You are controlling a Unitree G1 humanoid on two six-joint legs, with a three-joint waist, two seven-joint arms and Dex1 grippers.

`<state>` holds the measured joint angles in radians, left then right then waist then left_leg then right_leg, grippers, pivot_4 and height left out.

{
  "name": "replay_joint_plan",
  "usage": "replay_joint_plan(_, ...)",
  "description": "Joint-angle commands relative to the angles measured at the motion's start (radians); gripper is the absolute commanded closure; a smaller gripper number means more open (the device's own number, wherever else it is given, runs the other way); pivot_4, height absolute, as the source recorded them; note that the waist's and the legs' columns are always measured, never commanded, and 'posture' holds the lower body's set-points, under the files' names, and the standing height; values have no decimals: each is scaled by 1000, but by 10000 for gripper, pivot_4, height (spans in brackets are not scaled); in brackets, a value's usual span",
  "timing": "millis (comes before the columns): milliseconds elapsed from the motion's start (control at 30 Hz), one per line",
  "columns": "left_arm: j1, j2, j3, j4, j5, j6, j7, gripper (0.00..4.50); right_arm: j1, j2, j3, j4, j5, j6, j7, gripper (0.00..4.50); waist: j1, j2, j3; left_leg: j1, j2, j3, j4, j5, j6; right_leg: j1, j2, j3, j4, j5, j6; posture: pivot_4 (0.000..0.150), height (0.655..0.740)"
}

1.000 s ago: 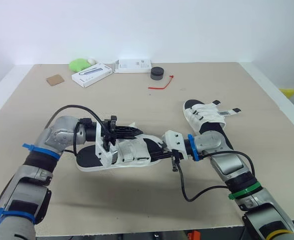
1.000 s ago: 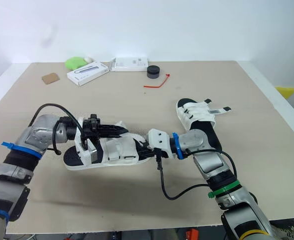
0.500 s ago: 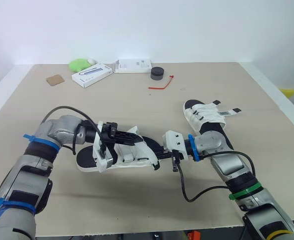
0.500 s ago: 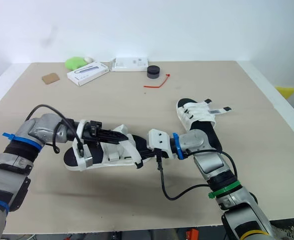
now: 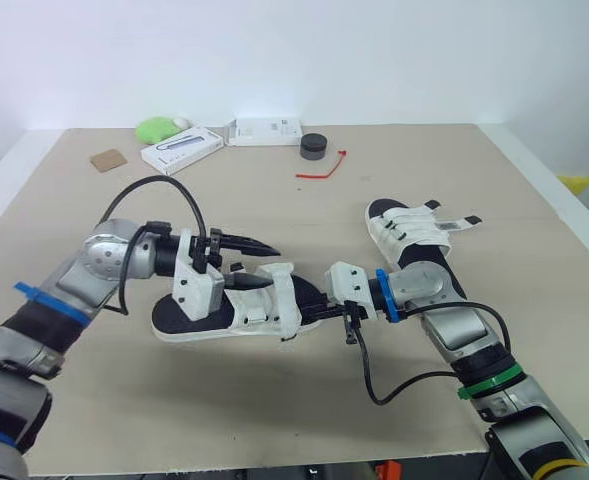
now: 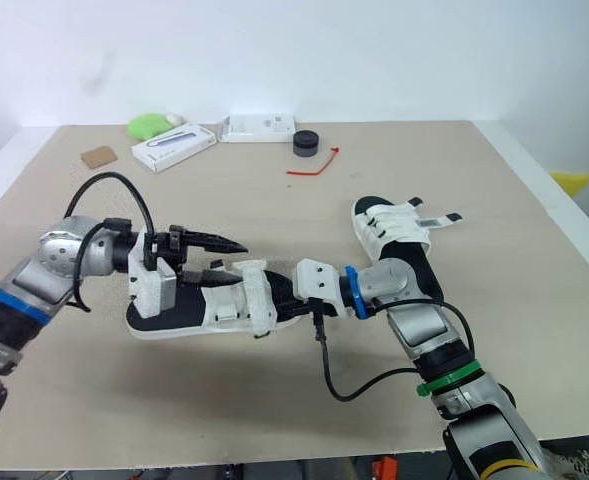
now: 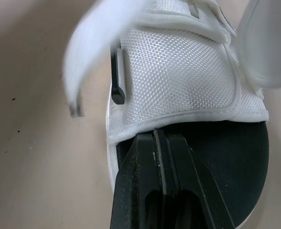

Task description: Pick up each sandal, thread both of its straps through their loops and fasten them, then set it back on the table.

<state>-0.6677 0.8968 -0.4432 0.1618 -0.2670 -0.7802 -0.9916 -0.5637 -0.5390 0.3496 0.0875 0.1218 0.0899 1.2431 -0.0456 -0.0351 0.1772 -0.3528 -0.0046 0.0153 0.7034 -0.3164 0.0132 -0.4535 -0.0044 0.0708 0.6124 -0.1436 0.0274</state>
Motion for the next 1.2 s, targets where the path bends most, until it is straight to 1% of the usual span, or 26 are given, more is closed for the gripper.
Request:
replay_joint_plan(33,78,37,104,-138,-94,138,-6,22474,2,3,20,10,-9,-2,23,45000,0,0,0,0,0,0,0,0,0,0,0,0,0,0,0,1500,7400)
replay_joint_plan(100,147,54,147,-190,-108,193,-5,22474,-1,7,22,15,-9,-3,23,45000,-1,0,0,0,0,0,0,0,0,0,0,0,0,0,0,1500,7400)
replay_joint_plan(167,260,79,207,-287,-182,323,32,22474,-2,10,24,20,-8,-7,28,45000,-3,0,0,1,0,0,0,0,0,0,0,0,1,-1,-1,1500,7400)
replay_joint_plan(233,334,89,257,-372,-276,471,62,22474,-3,14,25,26,-9,-9,30,45000,-1,0,0,1,3,2,0,-1,1,-1,1,-1,1,-1,-2,1500,7400)
replay_joint_plan(267,368,98,279,-417,-327,548,68,22474,-5,15,25,29,-10,-10,31,45000,-1,0,0,1,2,1,0,-1,1,-1,1,-2,1,-2,-2,1500,7400)
replay_joint_plan(333,447,137,318,-529,-494,744,103,22474,-7,17,24,33,-11,-11,35,45000,-1,-1,0,1,3,0,0,-1,1,-1,2,-3,1,-2,-2,1500,7400)
replay_joint_plan(367,507,179,330,-590,-609,853,109,22474,-9,19,24,35,-11,-11,36,45000,-1,-1,0,1,3,0,0,-1,1,-1,2,-3,1,-2,-2,1500,7400)
replay_joint_plan(400,560,205,342,-638,-676,918,110,22474,-11,20,24,36,-12,-11,37,45000,-4,-1,0,1,3,0,0,-1,1,-1,1,-3,2,-2,-3,1500,7400)
replay_joint_plan(433,607,226,352,-676,-716,966,99,22474,-12,22,24,38,-12,-11,38,45000,-3,0,0,1,5,1,0,-1,1,-2,2,-3,2,-2,-3,1500,7400)
replay_joint_plan(467,647,242,367,-707,-741,1014,93,18327,-13,23,24,40,-12,-11,37,45000,-3,0,0,2,4,2,0,-1,1,-2,1,-3,2,-3,-4,1500,7400)
replay_joint_plan(500,680,245,382,-729,-749,1043,89,17469,-14,24,25,40,-12,-11,37,45000,-2,0,0,2,5,2,0,-2,1,-2,2,-4,2,-3,-5,1500,7400)
replay_joint_plan(533,704,250,393,-744,-765,1078,83,13082,-15,25,25,42,-12,-11,38,45000,-2,0,0,2,5,1,0,-2,1,-3,2,-4,3,-3,-5,1500,7400)
replay_joint_plan(633,760,265,404,-778,-802,1188,54,5600,-16,25,26,45,-13,-12,41,45000,-2,0,0,2,6,1,0,-2,1,-2,3,-5,3,-3,-6,1500,7400)
replay_joint_plan(667,762,262,395,-778,-808,1225,60,308,-17,25,26,46,-13,-13,42,45000,-2,0,0,3,6,1,0,-2,1,-2,4,-5,3,-5,-8,1500,7400)
replay_joint_plan(733,740,219,377,-762,-788,1269,100,308,-19,26,26,49,-14,-14,42,45000,-2,1,1,4,6,1,0,-2,1,-1,5,-5,3,-6,-11,1500,7400)
replay_joint_plan(867,646,123,330,-719,-743,1382,172,308,-25,30,25,49,-15,-10,39,45000,-1,0,0,4,6,1,0,-1,0,0,7,-5,4,-6,-11,1500,7400)
replay_joint_plan(933,622,102,306,-728,-694,1402,155,308,-25,29,24,46,-15,-7,40,45000,-1,0,0,4,6,0,0,-1,0,0,8,-5,4,-5,-10,1500,7400)
replay_joint_plan(1000,594,63,291,-725,-695,1444,169,308,-24,26,21,44,-16,-7,40,45000,-1,0,0,4,6,0,0,-2,0,0,9,-4,4,-5,-10,1500,7400)
replay_joint_plan(1067,582,41,281,-724,-669,1461,163,308,-23,23,19,43,-16,-7,41,45000,-1,0,0,4,6,0,0,-2,0,0,10,-4,4,-5,-10,1500,7400)
replay_joint_plan(1200,530,-49,229,-675,-604,1494,175,308,-18,16,15,34,-16,-1,38,45000,0,0,0,4,6,0,0,-2,-1,1,10,-4,4,-5,-10,1500,7400)
